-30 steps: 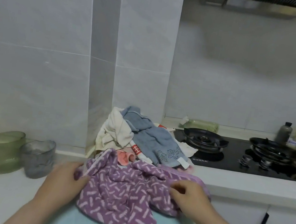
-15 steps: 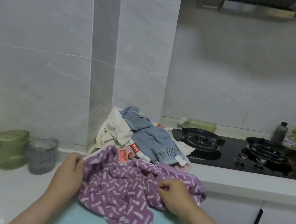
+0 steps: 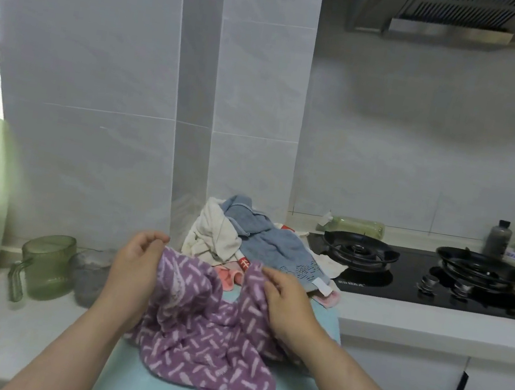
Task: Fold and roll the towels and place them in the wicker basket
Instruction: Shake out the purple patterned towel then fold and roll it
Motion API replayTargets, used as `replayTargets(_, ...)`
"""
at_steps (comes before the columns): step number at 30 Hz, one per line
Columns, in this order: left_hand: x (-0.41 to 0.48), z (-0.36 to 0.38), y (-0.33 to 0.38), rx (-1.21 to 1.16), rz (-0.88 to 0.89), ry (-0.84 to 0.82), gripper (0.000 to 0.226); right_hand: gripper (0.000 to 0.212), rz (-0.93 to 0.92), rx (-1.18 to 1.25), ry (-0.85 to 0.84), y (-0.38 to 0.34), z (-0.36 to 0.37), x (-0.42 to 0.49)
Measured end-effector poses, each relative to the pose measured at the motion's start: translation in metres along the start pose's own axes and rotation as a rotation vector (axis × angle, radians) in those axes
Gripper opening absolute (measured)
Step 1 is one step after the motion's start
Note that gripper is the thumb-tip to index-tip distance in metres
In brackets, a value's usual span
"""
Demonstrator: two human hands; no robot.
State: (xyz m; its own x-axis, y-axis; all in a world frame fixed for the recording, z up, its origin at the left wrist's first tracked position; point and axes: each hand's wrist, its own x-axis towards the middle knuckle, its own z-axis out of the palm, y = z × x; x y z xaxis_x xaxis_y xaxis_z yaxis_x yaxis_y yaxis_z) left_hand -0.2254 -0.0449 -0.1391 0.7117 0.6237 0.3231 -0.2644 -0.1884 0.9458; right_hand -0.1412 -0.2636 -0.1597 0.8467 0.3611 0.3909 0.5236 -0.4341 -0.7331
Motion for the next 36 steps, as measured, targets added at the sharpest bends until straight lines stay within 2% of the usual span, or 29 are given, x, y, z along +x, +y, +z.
replayTargets(2, -0.011, 0.006, -0.006, 0.05, -0.026, -0.017, 0.022, 0.036, 0.09, 0.029, -0.088, 0.017, 0.0, -0.012)
replayTargets(3, -0.018, 0.008, -0.011, 0.08, -0.028, -0.031, 0.02, 0.036, 0.097, 0.002, -0.074, 0.025, -0.004, -0.017)
replayTargets(6, -0.031, 0.01, -0.03, 0.139, -0.035, -0.122, 0.013, 0.03, 0.085, -0.146, 0.098, 0.054, -0.032, -0.034)
replayTargets(7, -0.035, 0.011, -0.035, 0.133, -0.053, -0.157, 0.021, 0.028, 0.104, -0.213, 0.113, 0.063, -0.042, -0.042)
replayTargets(9, -0.041, 0.015, -0.044, 0.118, -0.095, -0.203, 0.043, 0.026, 0.164, -0.306, 0.006, 0.077, -0.052, -0.055)
replayTargets(12, -0.049, 0.026, -0.053, 0.24, -0.125, -0.238, 0.059, 0.017, 0.224, -0.26, -0.135, 0.081, -0.049, -0.066)
replayTargets(14, -0.052, 0.029, -0.06, 0.333, -0.121, -0.244, 0.054, 0.014, 0.222, -0.286, -0.169, 0.08, -0.045, -0.067)
replayTargets(16, -0.053, 0.028, -0.066, 0.46, -0.08, -0.252, 0.036, 0.019, 0.253, -0.259, -0.141, 0.075, -0.041, -0.065)
replayTargets(18, -0.055, 0.026, -0.07, 0.526, -0.046, -0.261, 0.021, 0.013, 0.33, -0.061, -0.057, 0.072, -0.036, -0.062)
replayTargets(22, -0.055, 0.029, -0.072, 0.441, -0.091, -0.226, 0.022, 0.024, 0.607, 0.333, 0.077, 0.064, -0.033, -0.043)
replayTargets(24, -0.052, 0.03, -0.071, 0.298, -0.126, -0.153, 0.018, 0.017, 0.721, 0.492, 0.071, 0.061, -0.032, -0.032)
replayTargets(26, -0.047, 0.029, -0.067, 0.081, -0.183, -0.08, 0.018, 0.006, 0.799, 0.717, -0.006, 0.053, -0.034, -0.026)
replayTargets(27, -0.044, 0.028, -0.064, -0.04, -0.226, -0.059, 0.018, 0.01, 0.83, 0.845, -0.047, 0.049, -0.036, -0.024)
replayTargets(30, -0.037, 0.021, -0.056, -0.263, -0.299, -0.044, 0.019, 0.025, 0.745, 1.199, -0.054, 0.041, -0.042, -0.026)
replayTargets(33, -0.038, 0.022, -0.053, -0.121, -0.193, -0.083, 0.018, 0.042, 0.584, 1.352, -0.009, 0.036, -0.038, -0.038)
replayTargets(36, -0.051, 0.035, -0.055, -0.04, -0.203, -0.142, 0.017, 0.047, 0.59, 1.391, -0.007, 0.034, -0.011, -0.047)
